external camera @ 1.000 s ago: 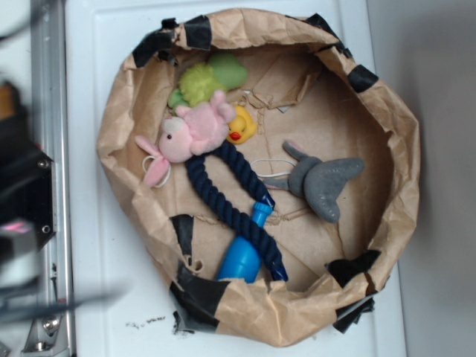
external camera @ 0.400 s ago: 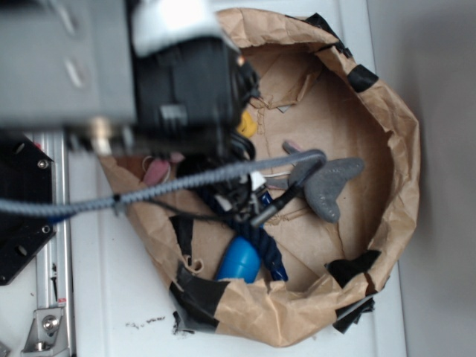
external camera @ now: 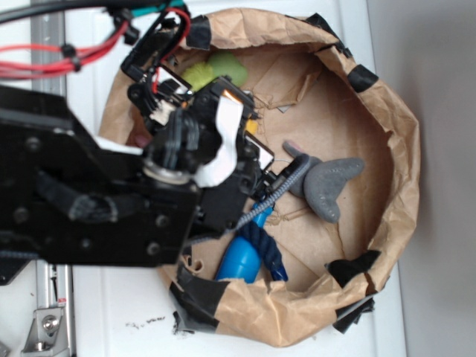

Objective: Grab the green animal.

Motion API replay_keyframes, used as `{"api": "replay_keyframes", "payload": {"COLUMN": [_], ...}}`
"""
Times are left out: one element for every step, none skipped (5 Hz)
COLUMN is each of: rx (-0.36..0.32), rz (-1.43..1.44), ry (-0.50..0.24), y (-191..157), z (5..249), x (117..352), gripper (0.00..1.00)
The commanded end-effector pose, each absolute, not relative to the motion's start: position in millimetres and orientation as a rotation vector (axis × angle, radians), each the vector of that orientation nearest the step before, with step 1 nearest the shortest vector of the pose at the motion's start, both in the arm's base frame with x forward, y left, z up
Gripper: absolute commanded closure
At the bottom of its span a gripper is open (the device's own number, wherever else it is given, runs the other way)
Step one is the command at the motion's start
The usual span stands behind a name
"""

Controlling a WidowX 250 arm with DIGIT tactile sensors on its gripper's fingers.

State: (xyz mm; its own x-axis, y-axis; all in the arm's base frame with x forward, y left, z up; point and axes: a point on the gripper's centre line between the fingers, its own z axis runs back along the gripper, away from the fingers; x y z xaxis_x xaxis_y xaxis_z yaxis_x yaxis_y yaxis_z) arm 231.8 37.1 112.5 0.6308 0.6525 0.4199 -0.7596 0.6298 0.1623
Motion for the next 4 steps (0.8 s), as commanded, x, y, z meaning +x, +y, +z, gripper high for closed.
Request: {"api": "replay_keyframes", "payload": {"rx": [0.329,0.267,0.272,0.261], "rz": [0.833,0.868,0.902,0.896], "ry": [-0.371,-0.393,-0.388,-0.397], "y": [42.1,77.4,92.1,93.8], "z": [127.7,99.5,89.6,93.8], "x": [230.4,245.9,250.2,246.2], "gripper": [0.0,0.0,0.0,0.0]}}
